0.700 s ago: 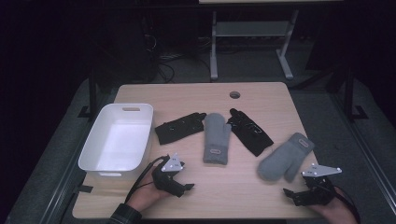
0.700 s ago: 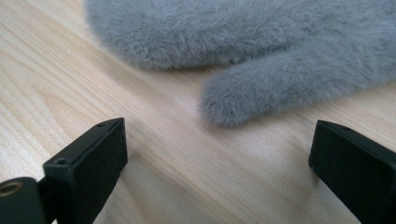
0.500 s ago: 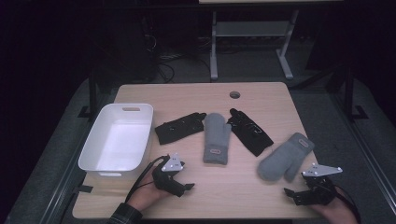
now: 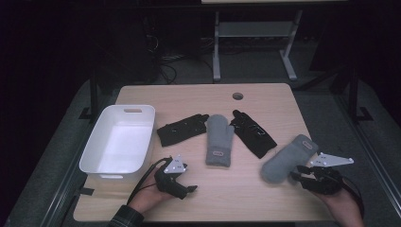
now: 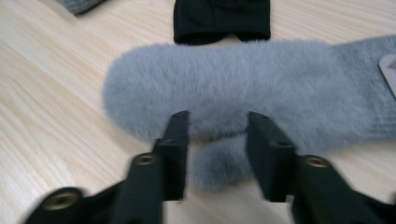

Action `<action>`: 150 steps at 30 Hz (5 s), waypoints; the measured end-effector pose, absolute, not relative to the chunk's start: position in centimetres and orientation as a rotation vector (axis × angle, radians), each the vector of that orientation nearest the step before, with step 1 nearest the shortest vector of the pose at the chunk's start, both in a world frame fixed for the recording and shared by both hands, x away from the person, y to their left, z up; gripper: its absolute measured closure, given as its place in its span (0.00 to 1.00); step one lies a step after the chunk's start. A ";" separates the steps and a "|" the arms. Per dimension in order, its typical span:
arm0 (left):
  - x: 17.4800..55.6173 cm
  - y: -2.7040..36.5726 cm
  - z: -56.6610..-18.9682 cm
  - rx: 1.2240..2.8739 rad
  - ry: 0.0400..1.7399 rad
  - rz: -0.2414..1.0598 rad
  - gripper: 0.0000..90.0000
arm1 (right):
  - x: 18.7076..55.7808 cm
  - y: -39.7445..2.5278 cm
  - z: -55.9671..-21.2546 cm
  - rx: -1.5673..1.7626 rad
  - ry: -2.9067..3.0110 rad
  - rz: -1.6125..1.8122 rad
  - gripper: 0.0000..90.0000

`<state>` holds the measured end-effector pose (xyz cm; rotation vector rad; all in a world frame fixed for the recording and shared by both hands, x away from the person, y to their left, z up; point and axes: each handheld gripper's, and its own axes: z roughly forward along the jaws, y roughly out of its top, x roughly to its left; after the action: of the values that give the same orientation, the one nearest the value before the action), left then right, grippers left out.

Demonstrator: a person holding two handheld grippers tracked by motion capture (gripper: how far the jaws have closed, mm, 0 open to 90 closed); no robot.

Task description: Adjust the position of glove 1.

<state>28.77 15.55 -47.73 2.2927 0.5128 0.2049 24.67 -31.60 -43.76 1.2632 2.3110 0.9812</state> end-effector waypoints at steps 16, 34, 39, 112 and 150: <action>28.8 15.5 -47.8 2.285 0.516 0.206 0.14 | 29.5 -31.3 -44.0 1.292 2.339 0.964 1.00; 28.7 15.5 -47.8 2.283 0.518 0.204 0.13 | 29.7 -26.9 -45.1 1.232 2.481 0.888 1.00; 28.7 15.5 -47.8 2.283 0.518 0.204 0.14 | 29.1 -25.4 -45.0 1.191 2.506 0.881 1.00; 27.0 7.2 -45.2 2.344 0.407 0.017 0.99 | 28.9 -27.2 -44.7 1.144 2.570 0.890 1.00; 27.3 14.7 -43.5 2.314 0.654 0.158 0.73 | 28.5 -20.1 -42.3 0.805 2.631 1.183 0.72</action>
<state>27.27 14.68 -43.54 2.3135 0.6543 0.1583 28.52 -20.10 -42.31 0.8046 2.6312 1.1834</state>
